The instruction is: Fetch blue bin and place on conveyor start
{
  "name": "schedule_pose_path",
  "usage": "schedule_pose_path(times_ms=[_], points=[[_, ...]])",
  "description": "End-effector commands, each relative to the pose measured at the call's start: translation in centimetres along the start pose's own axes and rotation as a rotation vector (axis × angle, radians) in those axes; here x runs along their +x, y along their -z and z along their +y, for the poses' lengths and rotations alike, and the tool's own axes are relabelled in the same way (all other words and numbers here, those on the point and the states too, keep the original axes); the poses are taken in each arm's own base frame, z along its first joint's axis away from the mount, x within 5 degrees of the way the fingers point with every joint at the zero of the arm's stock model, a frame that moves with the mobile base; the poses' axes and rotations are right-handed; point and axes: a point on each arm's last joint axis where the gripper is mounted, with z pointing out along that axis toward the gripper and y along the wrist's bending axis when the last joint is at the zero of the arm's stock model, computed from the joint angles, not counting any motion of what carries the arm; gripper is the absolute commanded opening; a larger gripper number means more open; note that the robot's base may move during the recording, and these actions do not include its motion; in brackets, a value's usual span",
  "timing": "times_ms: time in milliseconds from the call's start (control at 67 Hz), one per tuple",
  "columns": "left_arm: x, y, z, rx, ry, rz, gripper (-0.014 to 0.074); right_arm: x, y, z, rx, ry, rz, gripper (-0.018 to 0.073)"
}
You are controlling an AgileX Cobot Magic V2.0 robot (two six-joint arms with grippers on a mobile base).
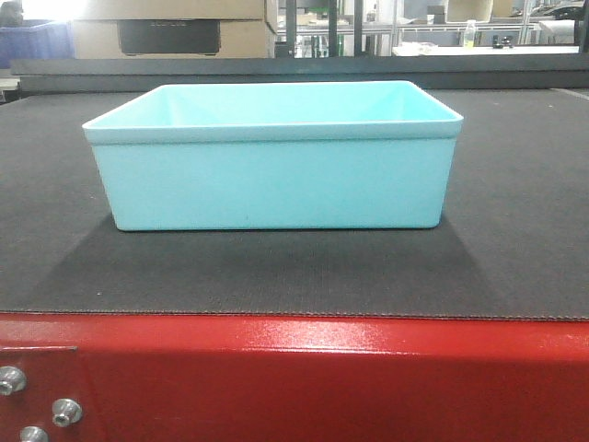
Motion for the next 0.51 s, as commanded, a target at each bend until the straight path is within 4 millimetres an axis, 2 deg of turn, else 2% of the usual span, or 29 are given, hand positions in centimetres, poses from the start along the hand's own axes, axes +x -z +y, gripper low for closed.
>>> schedule_pose_path(times_ms=[0,492], points=[[-0.23,0.05,0.04,-0.006,0.001,-0.023,-0.0111,-0.05,0.2,-0.02,0.006,0.019,-0.047,-0.0162],[-0.23,0.05,0.04,-0.006,0.001,-0.023,-0.0111,0.04,0.2,-0.02,0.005,0.019,-0.037,-0.0162]])
